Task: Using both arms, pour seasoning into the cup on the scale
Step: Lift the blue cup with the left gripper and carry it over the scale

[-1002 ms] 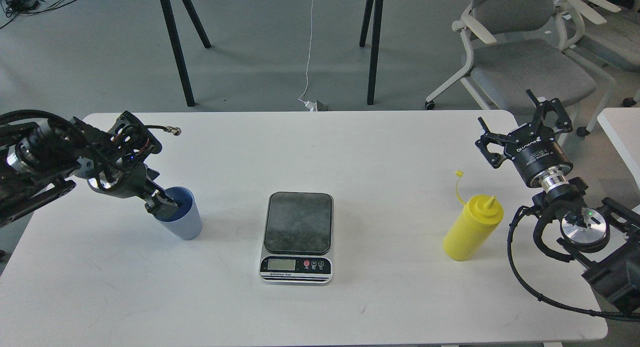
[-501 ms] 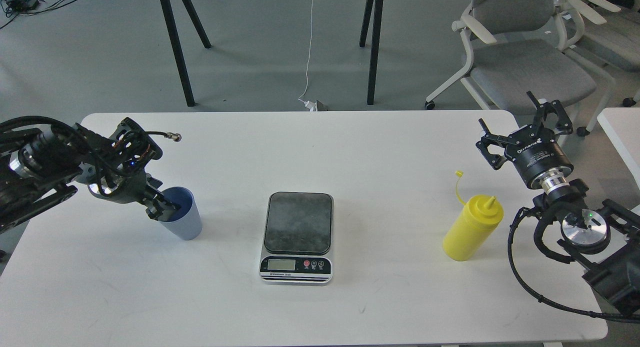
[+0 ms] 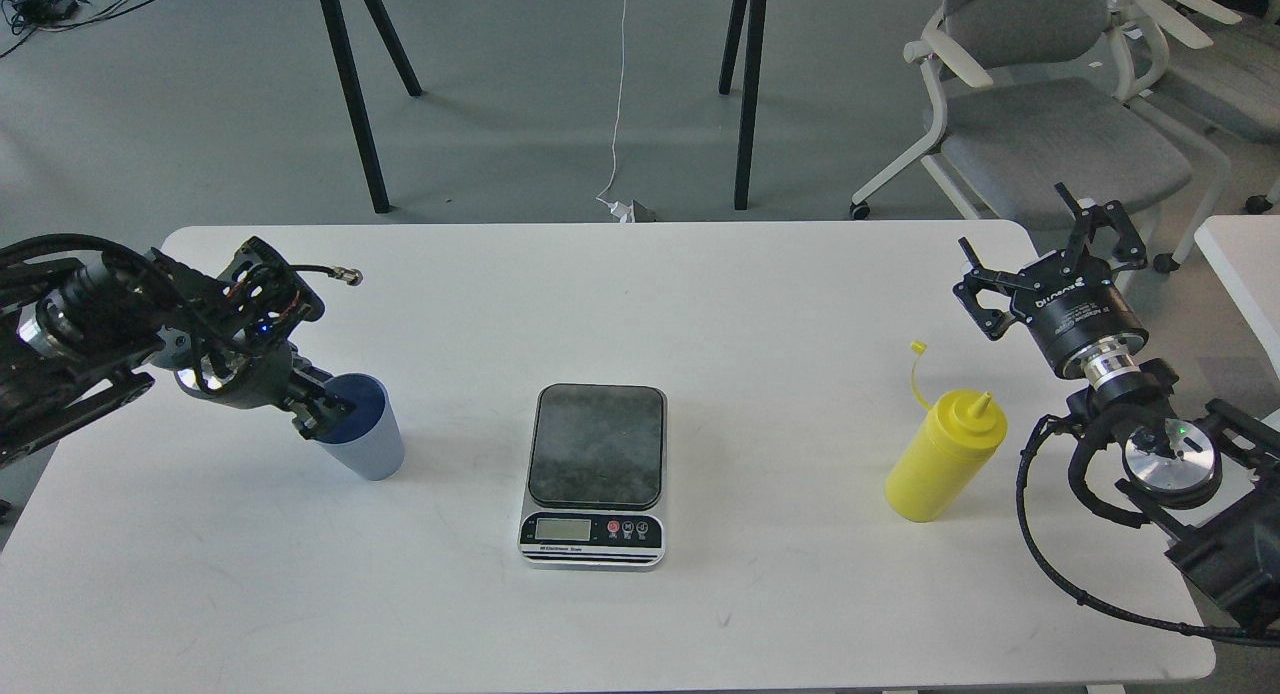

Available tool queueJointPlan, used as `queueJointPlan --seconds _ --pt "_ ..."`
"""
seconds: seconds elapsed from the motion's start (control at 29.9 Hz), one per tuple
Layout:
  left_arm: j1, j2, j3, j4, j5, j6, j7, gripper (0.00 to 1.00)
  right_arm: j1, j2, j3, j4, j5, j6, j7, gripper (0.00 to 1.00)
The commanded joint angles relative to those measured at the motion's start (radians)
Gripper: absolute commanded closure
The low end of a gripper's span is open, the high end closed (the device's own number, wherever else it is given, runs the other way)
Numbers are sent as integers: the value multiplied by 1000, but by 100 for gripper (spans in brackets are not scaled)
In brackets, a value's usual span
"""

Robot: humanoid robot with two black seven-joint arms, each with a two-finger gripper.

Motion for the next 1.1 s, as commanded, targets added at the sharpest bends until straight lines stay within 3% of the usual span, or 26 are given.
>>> queueJointPlan --seconds 0.0,0.17,0.57,0.9,1.07 --pt "1 0 0 4 0 0 0 85 0 0 -1 0 0 0 0 1" --pt "1 3 0 4 -3 0 0 95 0 0 -3 -2 0 0 0 1" --pt "-22 6 -9 4 -47 0 0 97 -8 6 -4 0 0 0 0 1" --pt "-180 -15 -12 -16 -175 0 0 96 -8 9 -6 0 0 0 0 1" --pt "-291 -158 -14 -21 -248 0 0 96 -8 7 -4 0 0 0 0 1"
